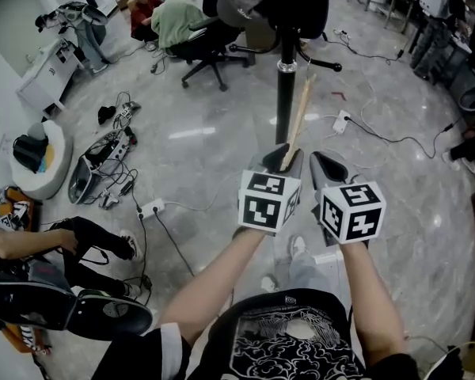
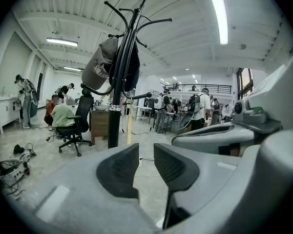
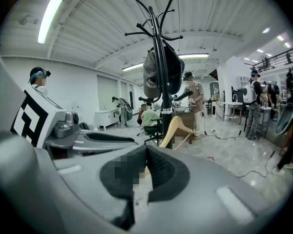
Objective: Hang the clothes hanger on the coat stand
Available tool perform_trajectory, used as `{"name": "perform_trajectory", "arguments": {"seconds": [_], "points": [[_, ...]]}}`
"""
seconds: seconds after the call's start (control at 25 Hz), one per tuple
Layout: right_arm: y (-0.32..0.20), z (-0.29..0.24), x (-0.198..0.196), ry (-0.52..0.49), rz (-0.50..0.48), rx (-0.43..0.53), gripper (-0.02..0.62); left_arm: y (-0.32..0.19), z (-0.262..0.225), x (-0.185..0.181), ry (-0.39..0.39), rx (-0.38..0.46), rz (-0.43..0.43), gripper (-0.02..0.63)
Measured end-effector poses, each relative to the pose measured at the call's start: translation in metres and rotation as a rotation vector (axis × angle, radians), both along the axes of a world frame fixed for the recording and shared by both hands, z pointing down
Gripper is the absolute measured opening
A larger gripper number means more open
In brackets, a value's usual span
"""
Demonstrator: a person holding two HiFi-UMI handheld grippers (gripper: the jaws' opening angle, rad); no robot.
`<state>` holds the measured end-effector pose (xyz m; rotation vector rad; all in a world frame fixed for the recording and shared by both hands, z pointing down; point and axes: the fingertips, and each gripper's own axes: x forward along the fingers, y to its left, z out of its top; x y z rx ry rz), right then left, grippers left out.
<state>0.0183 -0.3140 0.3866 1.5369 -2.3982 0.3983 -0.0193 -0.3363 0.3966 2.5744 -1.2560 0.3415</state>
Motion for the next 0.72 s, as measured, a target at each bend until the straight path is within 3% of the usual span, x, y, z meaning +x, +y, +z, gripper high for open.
{"name": "perform_trajectory", "arguments": {"seconds": [0.72], "points": [[0.024, -0.024, 0.033, -0.004, -0.029, 0.051, 0.000, 0.032, -0.030, 0.039, 0.018, 0.041, -0.028, 0.075]]}}
